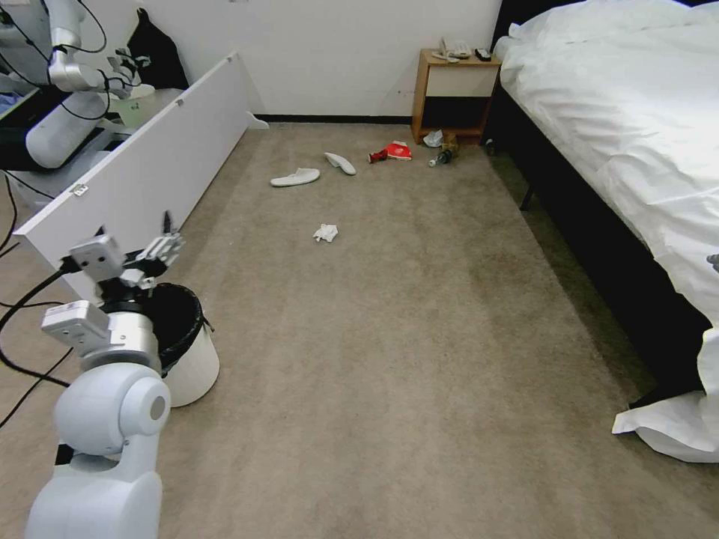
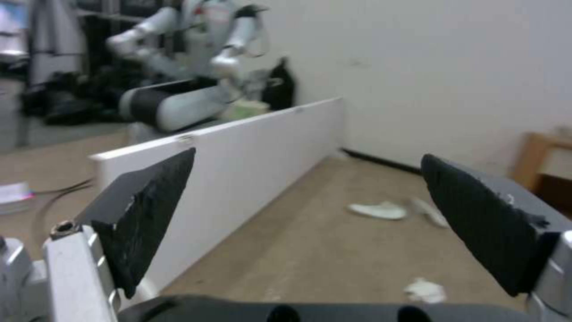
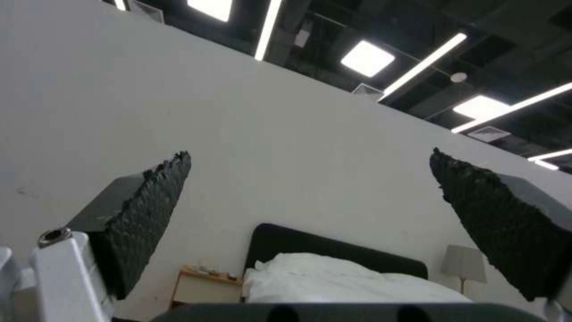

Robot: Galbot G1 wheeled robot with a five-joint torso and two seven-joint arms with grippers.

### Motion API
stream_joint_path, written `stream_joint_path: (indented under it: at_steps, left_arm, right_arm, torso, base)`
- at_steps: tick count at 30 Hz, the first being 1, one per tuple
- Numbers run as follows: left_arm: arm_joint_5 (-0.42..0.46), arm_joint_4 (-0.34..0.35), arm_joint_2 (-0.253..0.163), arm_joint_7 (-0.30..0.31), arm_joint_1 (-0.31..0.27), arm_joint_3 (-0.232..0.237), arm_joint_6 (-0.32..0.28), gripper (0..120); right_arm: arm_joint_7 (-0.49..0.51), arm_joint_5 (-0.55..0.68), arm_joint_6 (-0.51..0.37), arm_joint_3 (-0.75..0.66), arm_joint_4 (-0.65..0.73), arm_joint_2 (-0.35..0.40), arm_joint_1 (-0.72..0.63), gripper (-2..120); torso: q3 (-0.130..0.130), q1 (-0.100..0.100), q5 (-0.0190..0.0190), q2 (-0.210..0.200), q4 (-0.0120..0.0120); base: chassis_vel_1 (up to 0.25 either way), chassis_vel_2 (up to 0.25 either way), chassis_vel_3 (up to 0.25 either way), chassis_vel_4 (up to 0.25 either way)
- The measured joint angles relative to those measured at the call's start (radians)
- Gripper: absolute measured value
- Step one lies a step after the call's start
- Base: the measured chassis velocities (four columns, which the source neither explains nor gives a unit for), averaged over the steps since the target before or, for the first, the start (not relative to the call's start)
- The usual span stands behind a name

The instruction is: Pick up the trash bin, then pick up the garbage from the floor and place it into the trash bin.

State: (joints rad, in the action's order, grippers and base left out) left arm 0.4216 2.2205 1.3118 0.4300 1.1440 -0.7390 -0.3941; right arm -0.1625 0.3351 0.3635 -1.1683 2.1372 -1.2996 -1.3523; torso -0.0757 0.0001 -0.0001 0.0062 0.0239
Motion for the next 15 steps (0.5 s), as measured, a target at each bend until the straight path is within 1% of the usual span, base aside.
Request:
stream_joint_path:
  at_steps: [2, 3, 4, 5, 7, 8, 10, 11, 13, 14, 15]
  left_arm:
    - [0.016, -0.003, -0.006, 0.035, -0.004, -0.026, -0.031, 100]
    - [0.016, -0.003, -0.006, 0.035, -0.004, -0.026, -0.031, 100]
    - [0.028, -0.003, -0.008, 0.055, -0.006, -0.035, -0.048, 100]
    - [0.028, -0.003, -0.008, 0.055, -0.006, -0.035, -0.048, 100]
    - [0.056, 0.002, -0.012, 0.094, -0.009, -0.054, -0.083, 100]
    - [0.056, 0.002, -0.012, 0.094, -0.009, -0.054, -0.083, 100]
    - [0.076, 0.009, -0.016, 0.119, -0.009, -0.06, -0.111, 100]
    - [0.076, 0.009, -0.016, 0.119, -0.009, -0.06, -0.111, 100]
    - [0.11, 0.02, -0.022, 0.175, -0.011, -0.065, -0.162, 100]
    - [0.11, 0.02, -0.022, 0.175, -0.011, -0.065, -0.162, 100]
    - [0.119, 0.022, -0.024, 0.197, -0.012, -0.07, -0.185, 100]
  right_arm:
    - [0.0, -0.003, 0.0, 0.002, -0.002, -0.001, 0.002, 100]
    - [0.0, -0.003, 0.0, 0.002, -0.002, -0.001, 0.002, 100]
    - [-0.001, -0.004, 0.0, 0.003, -0.003, -0.002, 0.002, 100]
    - [-0.001, -0.004, 0.0, 0.003, -0.003, -0.002, 0.002, 100]
    - [-0.001, -0.006, 0.001, 0.004, -0.004, -0.002, 0.002, 100]
    - [-0.001, -0.006, 0.001, 0.004, -0.004, -0.002, 0.002, 100]
    - [-0.001, -0.007, 0.001, 0.004, -0.004, -0.003, 0.002, 100]
    - [-0.001, -0.007, 0.001, 0.004, -0.004, -0.003, 0.002, 100]
    - [-0.002, -0.008, 0.001, 0.005, -0.004, -0.003, 0.002, 100]
    - [-0.002, -0.008, 0.001, 0.005, -0.004, -0.003, 0.002, 100]
    - [-0.002, -0.009, 0.001, 0.005, -0.003, -0.003, 0.002, 100]
  torso:
    - [0.0, 0.0, 0.0, 0.0, -0.0001]
    - [0.0, 0.0, 0.0, 0.0, -0.0001]
    - [0.0, 0.0, 0.0, 0.0, 0.0]
    - [0.0, 0.0, 0.0, 0.0, 0.0]
    - [0.0, 0.0, 0.0001, 0.0, 0.0]
    - [0.0, 0.0, 0.0001, 0.0, 0.0]
    - [0.0, 0.0, 0.0, 0.0, 0.0]
    - [0.0, 0.0, 0.0, 0.0, 0.0]
    - [0.0, 0.0, 0.0001, 0.0, 0.0001]
    - [0.0, 0.0, 0.0001, 0.0, 0.0001]
    - [0.0, 0.0, 0.0001, 0.0, 0.0]
  base:
    - [0.0, 0.0, 0.0, 0.0]
    - [0.0, 0.0, 0.0, 0.0]
    - [0.0, 0.0, 0.0, 0.0]
    - [0.0, 0.0, 0.0, 0.0]
    - [0.0, 0.0, 0.0, 0.0]
    - [0.0, 0.0, 0.0, 0.0]
    - [0.0, 0.0, 0.0, 0.0]
    - [0.0, 0.0, 0.0, 0.0]
    - [0.0, 0.0, 0.0, 0.0]
    - [0.0, 0.0, 0.0, 0.0]
    - [0.0, 0.0, 0.0, 0.0]
